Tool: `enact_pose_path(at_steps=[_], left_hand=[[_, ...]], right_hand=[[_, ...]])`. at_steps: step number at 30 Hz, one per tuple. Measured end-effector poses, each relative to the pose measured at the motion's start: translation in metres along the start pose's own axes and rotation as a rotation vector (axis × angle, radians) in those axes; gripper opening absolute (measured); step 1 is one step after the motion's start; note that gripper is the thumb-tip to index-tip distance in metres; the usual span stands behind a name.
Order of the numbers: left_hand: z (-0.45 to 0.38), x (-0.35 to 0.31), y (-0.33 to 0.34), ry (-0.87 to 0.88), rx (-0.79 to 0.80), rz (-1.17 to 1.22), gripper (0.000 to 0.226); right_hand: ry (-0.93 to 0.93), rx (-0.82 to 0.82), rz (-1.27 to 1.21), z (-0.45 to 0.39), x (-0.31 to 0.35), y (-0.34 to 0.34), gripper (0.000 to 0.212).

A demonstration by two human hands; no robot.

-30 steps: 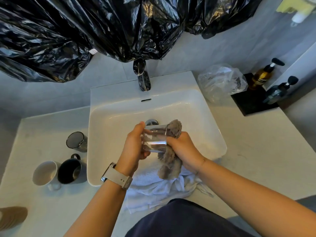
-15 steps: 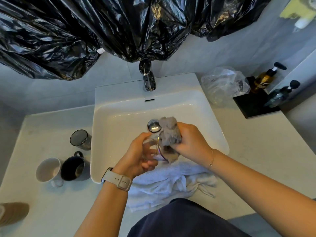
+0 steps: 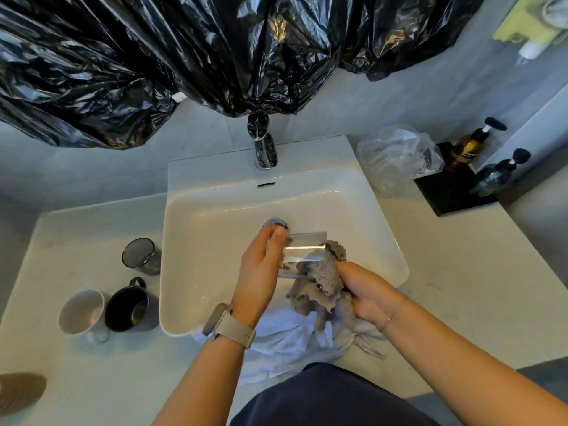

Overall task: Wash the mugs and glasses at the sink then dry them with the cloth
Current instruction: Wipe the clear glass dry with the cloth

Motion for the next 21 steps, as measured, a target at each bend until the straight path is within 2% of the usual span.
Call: enact_pose_path(at_steps=[2,3,5,7,8,10,13,15,16,18,21], left_hand=[[-0.006,-0.010,-0.018,0.256,0.020,-0.311,0.027],[-0.008,-0.016,-0.023,0.339,0.097,-0.442,0.037],[-0.008,-0.021,-0.024,0.423,0.221,-0.669,0.067],[-0.007,-0.021,-0.021,0.455,0.193,-0.807,0.092],[-0.008,-0.020,-0.021,0.424,0.163,-0.794,0.096],[-0.013,-0.018,-0.027,0.315,0.134,-0.625,0.089],[-0.018,-0.009,-0.033,0.119,0.142,-0.197,0.069],[-0.016,-0.003,-0.030,-0.047,0.156,0.143,0.050],[-0.013,-0.002,-0.027,-0.142,0.175,0.319,0.046],[-0.010,-0.004,-0.019,-0.334,0.241,0.647,0.054],[-0.009,-0.011,-0.006,-0.471,0.303,0.825,0.060]], right_hand=[[-0.026,-0.014,0.139,-0.004,0.006,-0.003,0.032],[-0.046,-0.002,0.197,-0.006,0.010,-0.001,0.031],[-0.082,0.043,0.294,-0.009,0.020,0.008,0.017],[-0.101,0.105,0.379,-0.010,0.029,0.018,0.012],[-0.109,0.126,0.419,-0.010,0.034,0.021,0.015],[-0.115,0.185,0.437,-0.008,0.041,0.026,0.020],[-0.185,0.241,0.309,-0.001,0.052,0.025,0.019],[-0.398,0.138,0.311,0.005,0.059,0.018,0.011],[-0.538,0.067,0.365,0.009,0.061,0.011,0.014],[-0.764,-0.004,0.514,0.016,0.057,0.005,0.028],[-0.845,0.063,0.639,0.024,0.028,0.010,0.039]])
Point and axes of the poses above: each hand's wrist, its own z-axis away from the middle knuckle, its own y-axis out of the palm, x = y × z, the point moved 2 cm from there along -z, towards the middle knuckle, and after that the axes turned 12 degrees about -y, right-handed, at the moved point
